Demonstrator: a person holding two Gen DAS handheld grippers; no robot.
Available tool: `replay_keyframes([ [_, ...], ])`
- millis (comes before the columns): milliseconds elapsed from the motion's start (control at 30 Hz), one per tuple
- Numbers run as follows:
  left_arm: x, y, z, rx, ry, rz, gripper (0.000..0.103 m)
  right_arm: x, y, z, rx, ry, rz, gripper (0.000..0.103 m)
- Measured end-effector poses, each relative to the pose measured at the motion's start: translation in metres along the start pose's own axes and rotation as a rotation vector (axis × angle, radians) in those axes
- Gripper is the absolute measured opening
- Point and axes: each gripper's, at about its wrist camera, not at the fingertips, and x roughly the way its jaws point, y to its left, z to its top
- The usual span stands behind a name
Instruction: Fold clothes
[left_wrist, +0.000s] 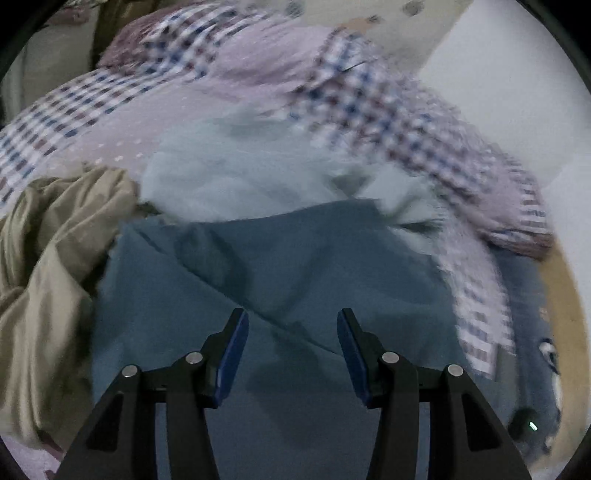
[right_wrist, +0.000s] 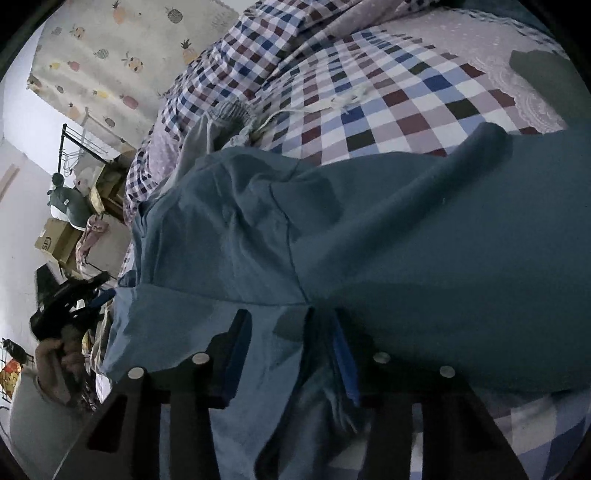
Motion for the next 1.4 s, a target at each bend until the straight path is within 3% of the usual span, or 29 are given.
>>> replay_keyframes([
  [167,0.025,0.004,0.011,0.016,0.083,0.126,0.053,0.002,-0.002,0.002,0.005,0.002,0.011,0.044],
  [233,0.031,0.003,0.013,0.023,0.101,0.151,0.053,0.003,-0.001,0.002,0.0,0.0,0.009,0.036],
  [300,0.037,0.004,0.016,0.016,0.112,0.17,0.041,0.003,0.0,0.003,-0.014,-0.006,-0.009,0.02],
  [333,0.04,0.007,0.017,0.001,0.116,0.18,0.024,0.003,0.0,0.003,-0.019,-0.011,-0.016,0.009],
  [367,0.042,0.01,0.018,-0.017,0.118,0.19,0.009,0.002,-0.001,0.004,-0.022,-0.019,-0.017,0.005],
  [400,0.042,0.014,0.019,-0.034,0.115,0.196,0.004,0.001,0.0,0.004,-0.025,-0.029,-0.018,0.003],
  [733,0.016,0.028,0.023,-0.084,-0.018,0.2,0.0,-0.018,0.006,0.012,-0.069,-0.142,-0.049,0.002],
  [933,-0.005,0.027,0.011,-0.067,-0.102,0.177,0.0,-0.011,-0.006,0.014,-0.034,-0.087,-0.176,0.007],
  [1000,-0.016,0.017,0.002,-0.02,-0.151,0.139,0.002,-0.026,-0.007,0.016,-0.02,-0.139,-0.168,0.013],
  [1067,-0.031,-0.002,-0.008,0.032,-0.178,0.055,0.014,-0.045,-0.005,0.018,-0.023,-0.199,-0.143,0.031],
  [1100,-0.038,-0.011,-0.013,0.058,-0.192,0.012,0.019,-0.056,-0.004,0.018,-0.028,-0.231,-0.127,0.048],
  [1167,-0.048,-0.028,-0.02,0.105,-0.205,-0.064,0.045,-0.078,-0.002,0.02,-0.044,-0.292,-0.1,0.051],
  [1233,-0.056,-0.056,-0.036,0.161,-0.213,-0.13,0.06,-0.101,-0.003,0.019,-0.066,-0.331,-0.109,0.055],
  [1300,-0.06,-0.087,-0.052,0.213,-0.213,-0.191,0.063,-0.123,-0.006,0.018,-0.08,-0.367,-0.124,0.056],
  [1400,-0.063,-0.138,-0.077,0.289,-0.204,-0.276,0.074,-0.164,-0.024,0.017,-0.054,-0.441,-0.162,0.07],
])
